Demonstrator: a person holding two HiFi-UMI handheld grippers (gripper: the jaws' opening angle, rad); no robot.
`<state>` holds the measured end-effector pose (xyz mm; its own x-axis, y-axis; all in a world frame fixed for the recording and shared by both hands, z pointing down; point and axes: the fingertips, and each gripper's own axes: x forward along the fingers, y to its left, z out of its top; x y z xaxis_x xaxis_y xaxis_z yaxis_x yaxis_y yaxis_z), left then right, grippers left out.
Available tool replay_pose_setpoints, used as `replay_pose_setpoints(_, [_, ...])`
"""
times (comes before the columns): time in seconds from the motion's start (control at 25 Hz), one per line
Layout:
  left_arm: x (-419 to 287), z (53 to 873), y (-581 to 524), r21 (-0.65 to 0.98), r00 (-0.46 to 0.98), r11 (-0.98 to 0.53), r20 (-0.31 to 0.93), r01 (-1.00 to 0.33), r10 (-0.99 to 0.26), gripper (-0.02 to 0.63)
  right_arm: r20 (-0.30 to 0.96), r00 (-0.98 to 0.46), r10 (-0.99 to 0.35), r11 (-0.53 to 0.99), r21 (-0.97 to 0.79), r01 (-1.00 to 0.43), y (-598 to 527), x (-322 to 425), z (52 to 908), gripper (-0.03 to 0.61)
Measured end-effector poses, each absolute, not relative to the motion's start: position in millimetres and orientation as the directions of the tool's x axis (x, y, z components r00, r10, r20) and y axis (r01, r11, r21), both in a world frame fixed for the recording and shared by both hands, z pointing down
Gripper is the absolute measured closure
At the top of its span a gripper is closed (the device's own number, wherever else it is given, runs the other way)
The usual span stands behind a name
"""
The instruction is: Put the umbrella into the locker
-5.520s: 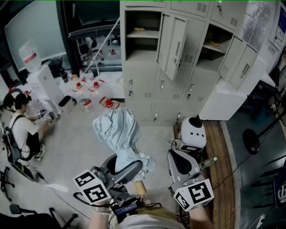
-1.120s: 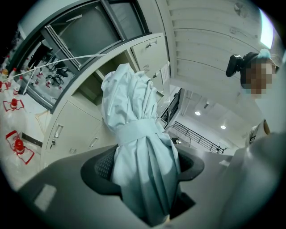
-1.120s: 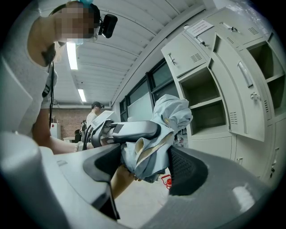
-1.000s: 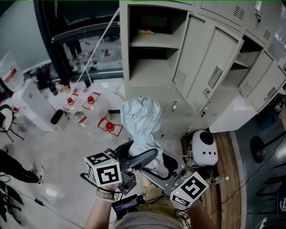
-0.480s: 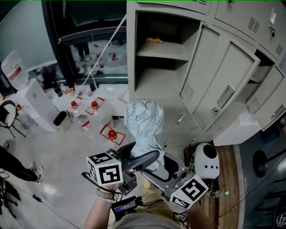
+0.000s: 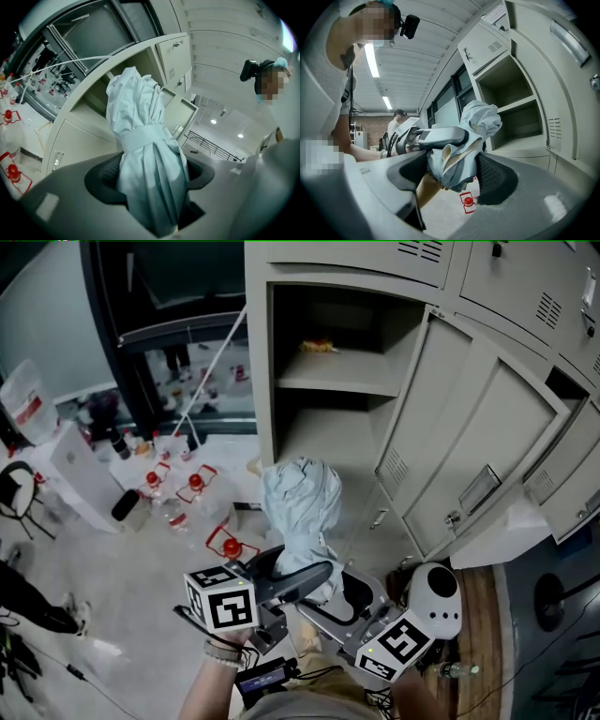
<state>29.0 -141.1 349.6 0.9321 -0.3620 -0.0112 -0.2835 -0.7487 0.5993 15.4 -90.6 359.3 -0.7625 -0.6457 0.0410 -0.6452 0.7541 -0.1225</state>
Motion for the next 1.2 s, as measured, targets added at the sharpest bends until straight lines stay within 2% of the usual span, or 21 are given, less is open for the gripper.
replay_pose_setpoints(0.68, [55,347,-221,0.622,0.914,-0.719,-0.014,-0.31,-0.407,0.281,0.057,-0.791,-0.609,0.78,-0.136,-0.611,-169,44,355,0.267])
replay_pose_setpoints(1.2, [63,349,-252,0.63,0.929,-0.713,0.038,-0.308,-0.367,0.279,0.07,-0.746,-0.662,0.73,-0.162,-0.664,-199,51,357,0.27])
